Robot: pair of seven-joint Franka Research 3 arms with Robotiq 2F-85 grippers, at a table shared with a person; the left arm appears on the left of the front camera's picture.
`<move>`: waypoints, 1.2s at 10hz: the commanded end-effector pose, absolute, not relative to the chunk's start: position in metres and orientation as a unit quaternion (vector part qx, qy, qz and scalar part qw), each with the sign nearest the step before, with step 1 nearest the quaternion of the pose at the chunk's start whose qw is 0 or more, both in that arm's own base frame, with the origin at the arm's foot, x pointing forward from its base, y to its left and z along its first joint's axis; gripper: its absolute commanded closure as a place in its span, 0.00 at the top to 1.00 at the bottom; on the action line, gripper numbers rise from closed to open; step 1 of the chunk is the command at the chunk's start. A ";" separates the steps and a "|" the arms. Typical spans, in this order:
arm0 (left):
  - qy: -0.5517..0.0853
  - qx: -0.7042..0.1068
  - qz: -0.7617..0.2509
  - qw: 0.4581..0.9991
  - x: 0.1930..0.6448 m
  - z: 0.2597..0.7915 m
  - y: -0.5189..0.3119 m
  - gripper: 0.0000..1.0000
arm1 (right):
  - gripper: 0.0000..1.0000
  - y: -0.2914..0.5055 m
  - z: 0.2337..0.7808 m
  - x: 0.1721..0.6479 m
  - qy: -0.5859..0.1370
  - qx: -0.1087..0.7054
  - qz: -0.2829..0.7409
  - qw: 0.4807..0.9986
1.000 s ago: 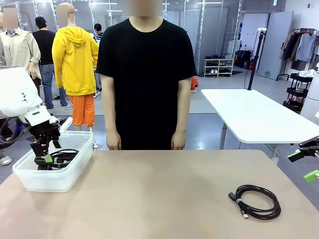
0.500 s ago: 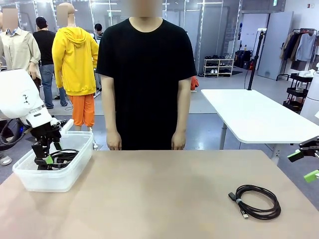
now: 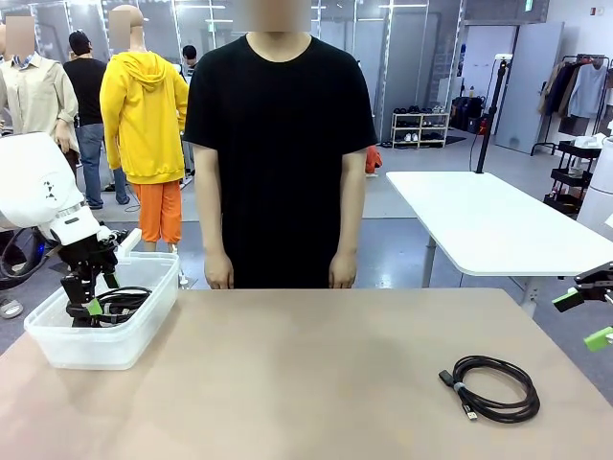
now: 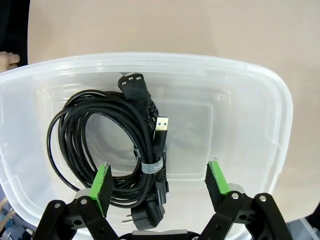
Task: Organize and store the cables.
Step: Place the USB Extension Cable into the Organizing box.
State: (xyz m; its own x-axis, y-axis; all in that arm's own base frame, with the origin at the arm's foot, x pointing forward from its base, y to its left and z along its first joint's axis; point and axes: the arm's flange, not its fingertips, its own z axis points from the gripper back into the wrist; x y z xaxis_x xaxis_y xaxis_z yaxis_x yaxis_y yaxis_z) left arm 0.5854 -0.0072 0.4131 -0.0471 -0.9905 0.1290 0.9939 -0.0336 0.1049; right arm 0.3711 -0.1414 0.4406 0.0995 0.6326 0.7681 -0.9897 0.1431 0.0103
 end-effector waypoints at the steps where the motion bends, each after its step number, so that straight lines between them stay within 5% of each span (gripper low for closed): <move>1: -0.083 -0.010 -0.719 0.690 0.585 0.413 -0.007 0.93 | 1.00 -0.139 0.443 0.371 -0.320 0.283 0.585 0.690; 3: -0.150 -0.078 -0.667 0.726 0.571 0.466 -0.002 0.93 | 1.00 -0.139 0.443 0.371 -0.320 0.283 0.585 0.690; 7: -0.186 -0.160 -0.555 0.794 0.494 0.538 0.024 0.93 | 1.00 -0.139 0.443 0.371 -0.320 0.283 0.585 0.690; 9: -0.217 -0.210 -0.501 0.811 0.440 0.540 0.050 0.93 | 1.00 -0.139 0.443 0.371 -0.320 0.283 0.585 0.690; 12: -0.323 -0.173 -0.510 0.778 0.374 0.516 0.104 0.93 | 1.00 -0.139 0.443 0.371 -0.320 0.283 0.585 0.690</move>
